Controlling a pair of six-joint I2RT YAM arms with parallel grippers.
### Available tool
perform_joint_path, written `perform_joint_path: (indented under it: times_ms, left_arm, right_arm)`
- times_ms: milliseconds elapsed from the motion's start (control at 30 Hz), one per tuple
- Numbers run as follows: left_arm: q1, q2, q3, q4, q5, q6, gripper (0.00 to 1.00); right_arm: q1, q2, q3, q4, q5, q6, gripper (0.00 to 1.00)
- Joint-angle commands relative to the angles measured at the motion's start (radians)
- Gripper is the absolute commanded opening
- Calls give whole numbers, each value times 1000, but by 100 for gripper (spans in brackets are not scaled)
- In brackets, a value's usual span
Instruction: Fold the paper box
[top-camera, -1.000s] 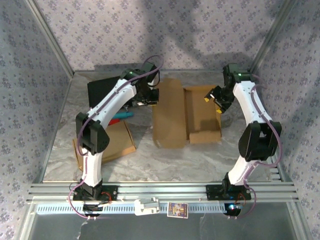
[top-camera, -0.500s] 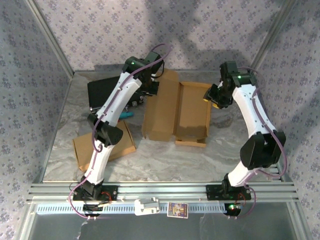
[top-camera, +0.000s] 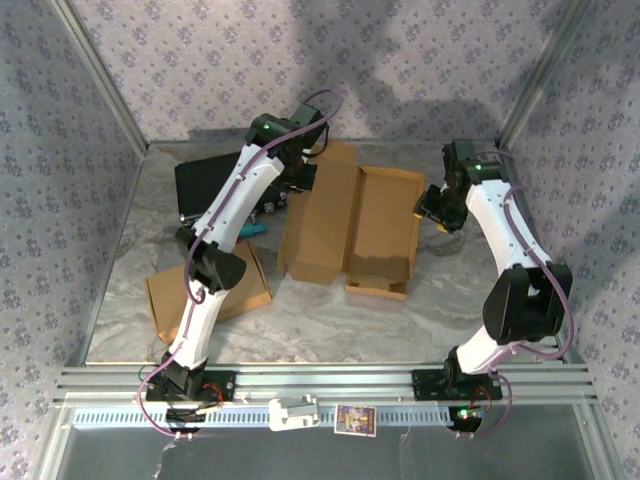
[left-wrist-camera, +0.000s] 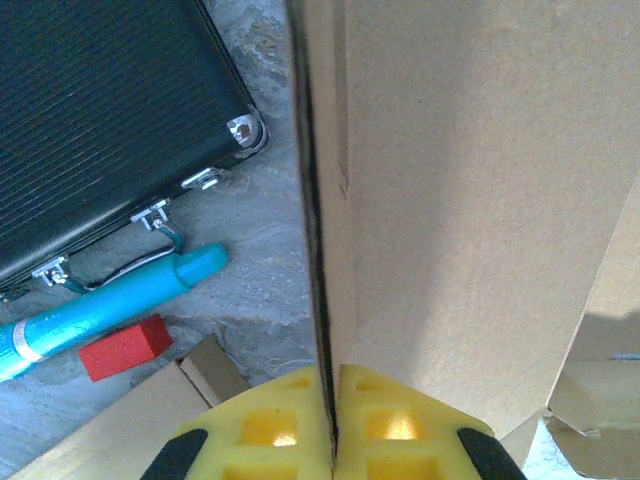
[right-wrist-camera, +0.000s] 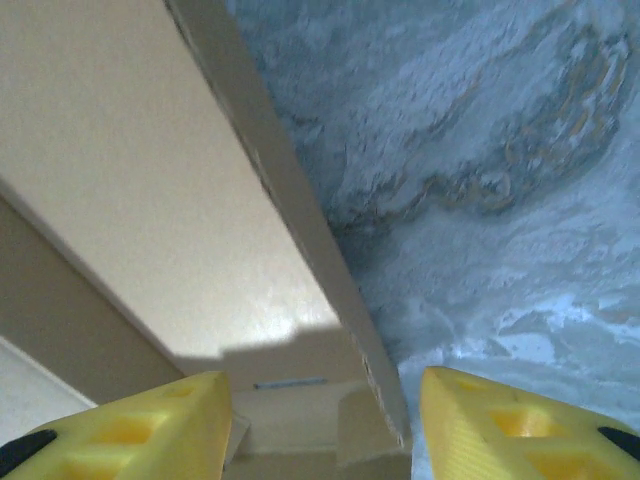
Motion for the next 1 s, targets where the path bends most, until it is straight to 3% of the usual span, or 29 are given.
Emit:
perform_joint_path:
  times_ms: [0,67,167,300,467,600,733,867,967]
  left_arm:
    - [-20,3,4,17,-31,77,0]
    - [-36,2,0,23,-56,123,0]
    - [-67,1,-25,48,-164,209,0]
    - [-85,10,-35,78,-306,247,0]
    - [-85,54,28,103,-372,283,0]
    - [-101,94,86,146,-398,327,0]
    - [-134,103,84,177,-430,358,0]
    - [-151,101,70,186,-446,369,0]
    - [-153,95,59,189,-451,366,0]
  right_arm:
    - [15,36,106,71,100,-129,50]
    - [58,61,161,110,169,-251,44]
    - [83,105,214,171,149,-380,40]
    - [111,75,220,283,152,-488,44]
    - [159,-31,50,458,110,-742,53]
    - [132,-106,-86,431,51,-712,57]
    - [142,-163,-195,448,68,-823,65]
    - [140,-128,-181,459,83,-922,68]
    - [161,-77,-128,403,93,-927,64]
